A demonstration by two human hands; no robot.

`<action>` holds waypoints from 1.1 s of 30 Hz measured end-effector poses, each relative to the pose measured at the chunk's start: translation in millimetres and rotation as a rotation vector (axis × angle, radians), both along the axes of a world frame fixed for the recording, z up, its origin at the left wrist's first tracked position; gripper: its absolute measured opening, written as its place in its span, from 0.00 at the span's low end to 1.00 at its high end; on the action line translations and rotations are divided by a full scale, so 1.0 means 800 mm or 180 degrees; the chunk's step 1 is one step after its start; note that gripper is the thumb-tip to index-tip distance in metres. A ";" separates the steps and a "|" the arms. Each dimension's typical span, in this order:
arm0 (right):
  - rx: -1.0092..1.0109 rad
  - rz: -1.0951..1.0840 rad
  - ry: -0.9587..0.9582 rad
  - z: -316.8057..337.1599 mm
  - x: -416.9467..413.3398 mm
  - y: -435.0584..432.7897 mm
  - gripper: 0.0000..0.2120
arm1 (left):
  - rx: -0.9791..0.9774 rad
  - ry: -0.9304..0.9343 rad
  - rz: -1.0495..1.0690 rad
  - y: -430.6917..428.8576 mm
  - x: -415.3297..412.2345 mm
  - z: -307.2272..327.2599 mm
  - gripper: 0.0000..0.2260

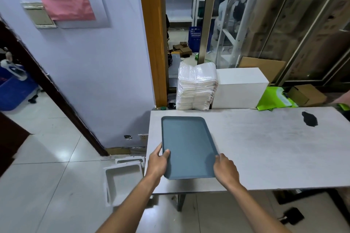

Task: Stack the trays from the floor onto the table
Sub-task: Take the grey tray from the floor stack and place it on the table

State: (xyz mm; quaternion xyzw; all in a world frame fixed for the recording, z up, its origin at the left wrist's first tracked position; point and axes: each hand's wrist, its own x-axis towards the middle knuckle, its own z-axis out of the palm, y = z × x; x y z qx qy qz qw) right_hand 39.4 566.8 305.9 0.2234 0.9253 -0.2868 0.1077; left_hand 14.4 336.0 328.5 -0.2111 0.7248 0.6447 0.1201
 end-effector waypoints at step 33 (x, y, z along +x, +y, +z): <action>-0.1042 -0.0051 -0.0456 -0.054 -0.018 0.012 0.33 | -0.1474 -0.0067 -0.1860 0.002 0.029 -0.062 0.47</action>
